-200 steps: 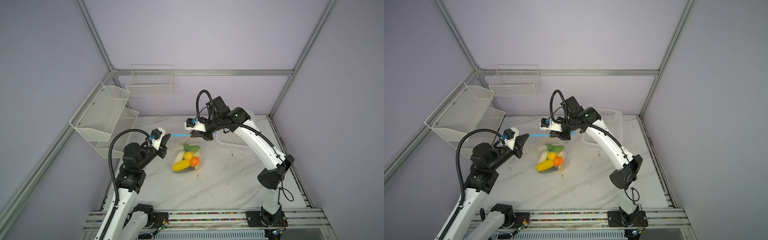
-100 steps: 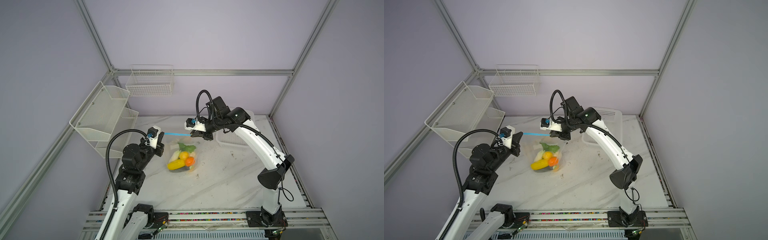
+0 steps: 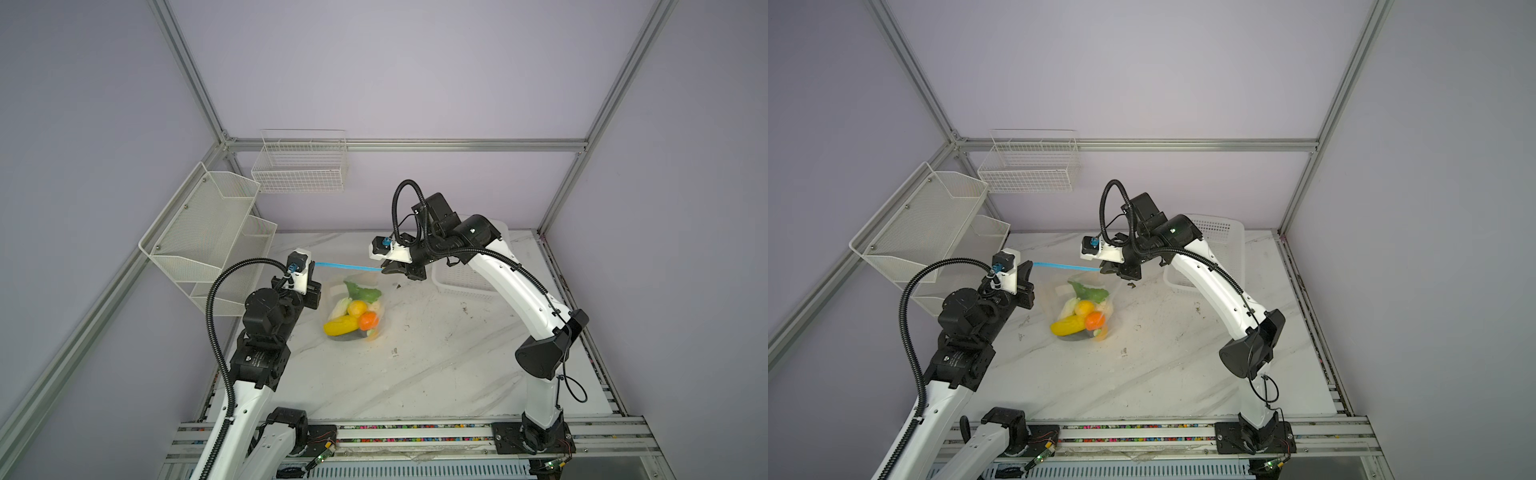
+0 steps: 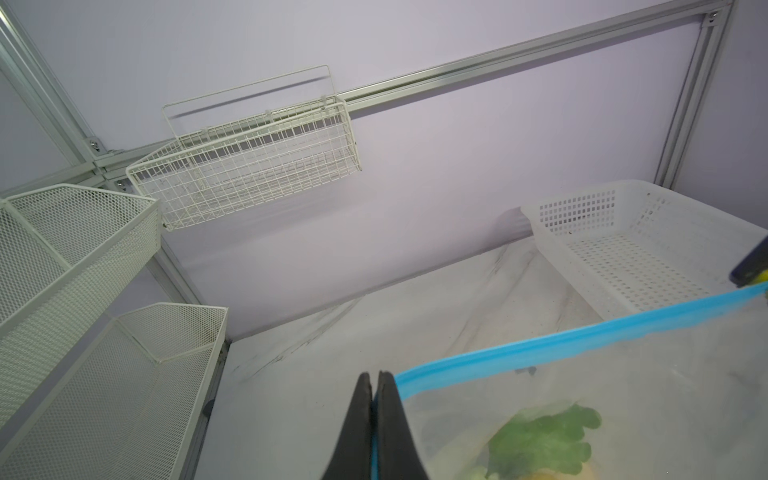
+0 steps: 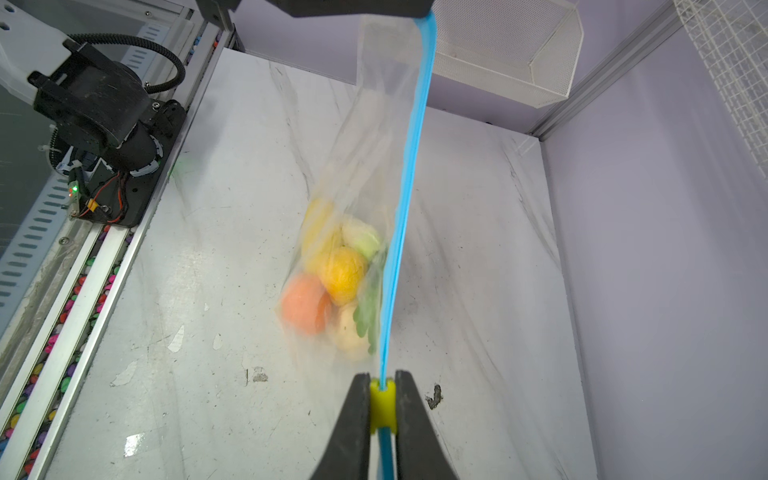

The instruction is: Place the food in the zip-top bag and seal the zipper

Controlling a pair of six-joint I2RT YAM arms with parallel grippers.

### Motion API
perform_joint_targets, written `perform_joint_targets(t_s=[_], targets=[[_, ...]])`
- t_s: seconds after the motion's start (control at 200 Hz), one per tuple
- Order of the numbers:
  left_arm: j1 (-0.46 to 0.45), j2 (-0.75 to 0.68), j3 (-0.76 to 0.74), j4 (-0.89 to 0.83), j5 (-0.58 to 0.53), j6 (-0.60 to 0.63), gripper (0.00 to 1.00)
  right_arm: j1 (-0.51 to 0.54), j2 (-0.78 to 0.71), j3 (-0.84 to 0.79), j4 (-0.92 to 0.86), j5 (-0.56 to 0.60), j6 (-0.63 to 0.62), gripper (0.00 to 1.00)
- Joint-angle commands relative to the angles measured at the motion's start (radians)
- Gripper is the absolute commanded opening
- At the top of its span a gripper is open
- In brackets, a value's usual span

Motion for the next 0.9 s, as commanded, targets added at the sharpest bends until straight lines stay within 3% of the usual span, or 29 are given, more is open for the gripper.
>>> perform_joint_targets(t_s=[0.0,0.57,0.895], targets=[[0.006,-0.014,0.014,0.028,-0.102,0.019,0.0,-0.012,-0.016,0.006,-0.018,-0.004,-0.011,0.14],[0.018,-0.016,0.013,0.023,-0.15,0.01,0.0,-0.034,-0.027,-0.007,-0.015,-0.006,-0.011,0.13],[0.023,-0.015,0.014,0.022,-0.107,0.002,0.0,-0.035,-0.022,-0.011,-0.004,-0.015,-0.004,0.14]])
